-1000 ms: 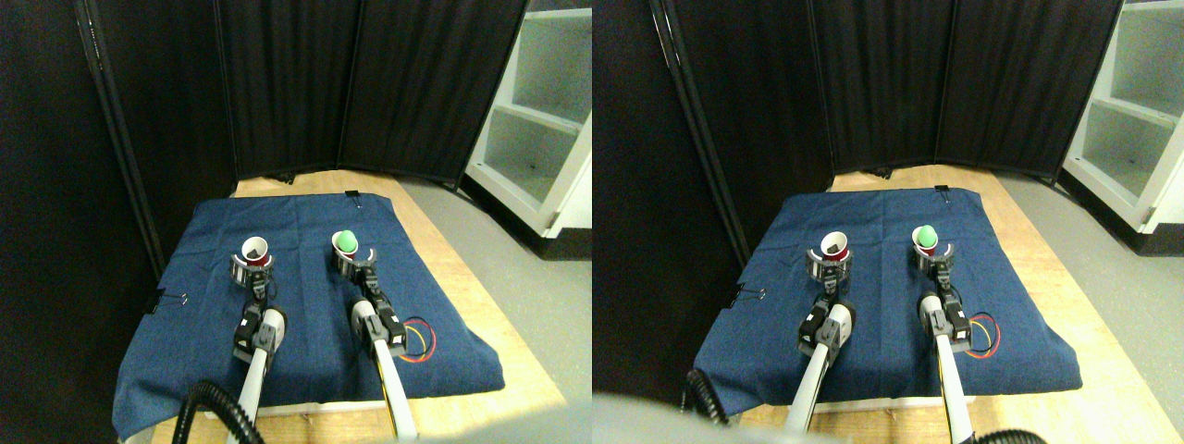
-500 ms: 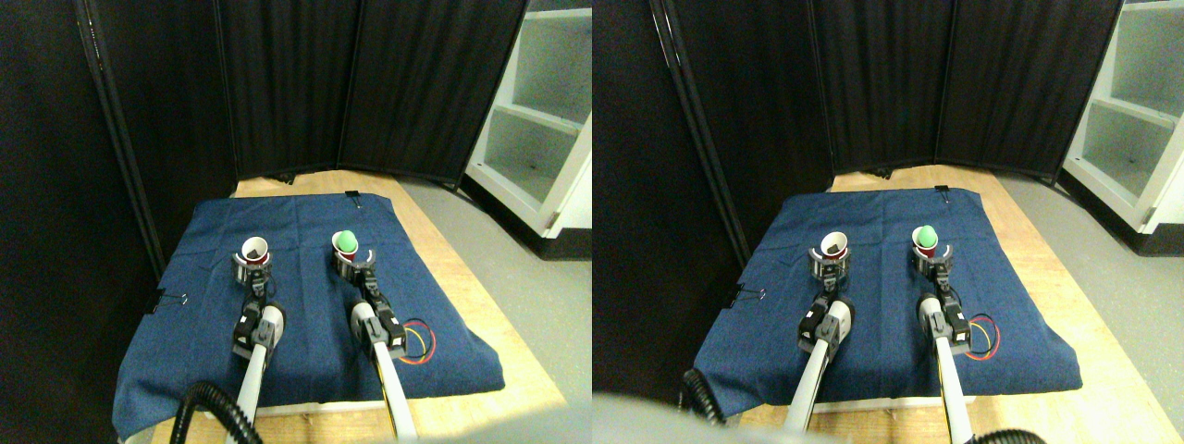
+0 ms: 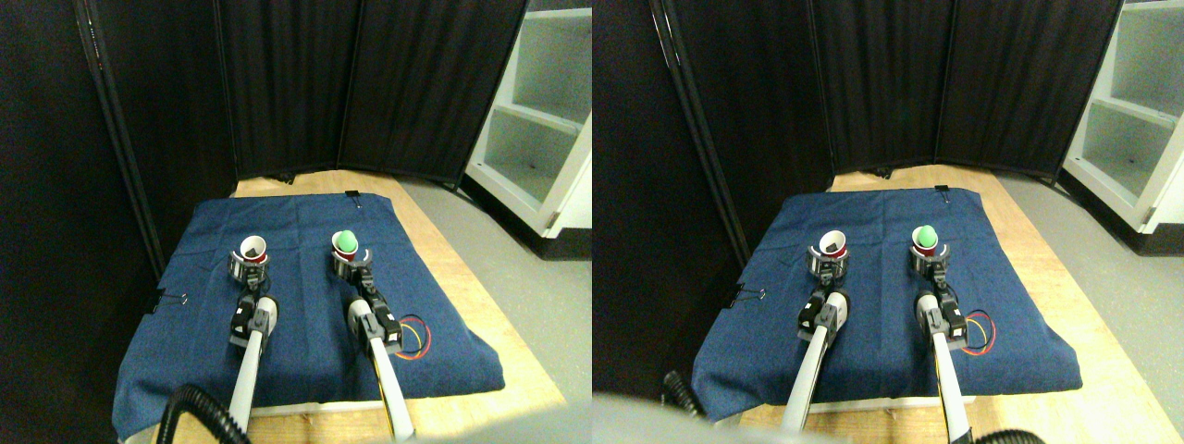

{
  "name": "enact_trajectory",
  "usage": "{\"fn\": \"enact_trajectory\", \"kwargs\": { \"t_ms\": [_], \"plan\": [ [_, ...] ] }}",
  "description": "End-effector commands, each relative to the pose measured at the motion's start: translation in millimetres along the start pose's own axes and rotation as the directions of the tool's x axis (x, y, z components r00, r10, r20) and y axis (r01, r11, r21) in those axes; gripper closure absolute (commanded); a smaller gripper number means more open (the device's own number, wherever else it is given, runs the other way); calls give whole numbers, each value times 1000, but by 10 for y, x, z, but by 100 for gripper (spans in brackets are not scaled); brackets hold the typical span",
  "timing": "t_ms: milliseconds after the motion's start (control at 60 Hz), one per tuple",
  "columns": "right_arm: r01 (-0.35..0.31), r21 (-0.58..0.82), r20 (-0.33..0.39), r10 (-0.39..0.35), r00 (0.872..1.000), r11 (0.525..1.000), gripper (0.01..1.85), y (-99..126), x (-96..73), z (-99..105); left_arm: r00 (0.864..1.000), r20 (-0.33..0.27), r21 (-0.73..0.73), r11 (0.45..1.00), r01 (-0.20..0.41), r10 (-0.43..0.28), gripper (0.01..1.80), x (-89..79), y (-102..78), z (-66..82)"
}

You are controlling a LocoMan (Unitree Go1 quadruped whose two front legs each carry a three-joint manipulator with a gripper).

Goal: Pour (bimanual)

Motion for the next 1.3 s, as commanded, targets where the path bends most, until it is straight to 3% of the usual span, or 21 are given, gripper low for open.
{"fn": "enact_trajectory", "kwargs": {
  "t_ms": [17, 267, 550, 817, 1050, 1300],
  "plan": [
    [-25, 16, -9, 26, 1000, 1000, 105, 38, 75, -58, 1000, 1, -24, 999, 30, -30, 92, 31, -46, -10],
    [-12, 13, -8, 12, 1000, 1000, 101, -5, 140, -92, 1000, 7, -47, 999, 25, -25, 89, 27, -79, -91],
    [2, 17, 20, -2, 1000, 1000, 105, -33, 188, -117, 999, 8, -59, 998, 34, -34, 94, 41, -45, -68],
    [-12, 12, 32, 12, 999, 1000, 106, -47, 229, -109, 1000, -7, -69, 997, 30, -31, 94, 35, -40, -75],
    [-28, -20, 54, 30, 998, 999, 96, -28, 236, -66, 1000, -18, -82, 996, 23, -25, 98, 64, -86, -131],
    [-31, -23, 62, 32, 998, 999, 101, -29, 265, -9, 999, -21, -91, 995, 33, -35, 99, 112, -83, -150]
  ]
}}
